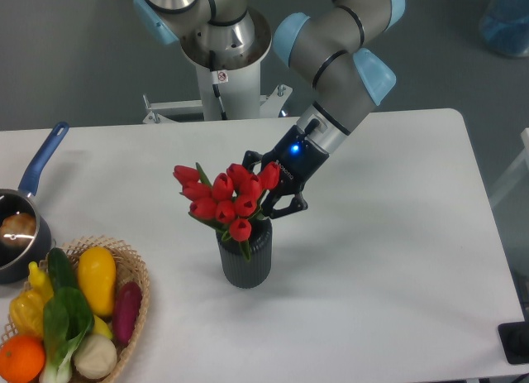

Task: Pick up the flowers from the vase
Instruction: 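Close the gripper on the tulip stems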

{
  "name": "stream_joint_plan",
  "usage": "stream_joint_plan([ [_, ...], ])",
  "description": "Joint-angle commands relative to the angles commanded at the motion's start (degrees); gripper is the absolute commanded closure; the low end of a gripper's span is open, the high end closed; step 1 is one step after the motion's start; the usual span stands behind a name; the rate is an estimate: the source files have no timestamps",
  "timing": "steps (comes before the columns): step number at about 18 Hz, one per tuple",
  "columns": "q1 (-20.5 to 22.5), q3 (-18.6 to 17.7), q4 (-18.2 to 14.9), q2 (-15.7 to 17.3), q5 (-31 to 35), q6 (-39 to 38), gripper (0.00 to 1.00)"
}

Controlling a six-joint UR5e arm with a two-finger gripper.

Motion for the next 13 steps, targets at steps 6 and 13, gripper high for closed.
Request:
stream_joint_plan([
  [6, 0.09, 0.09, 0.0, 0.0, -0.18, -0.09, 0.68],
  [13, 0.7, 0.53, -0.09, 0.18, -3.25, -0.35, 0.68],
])
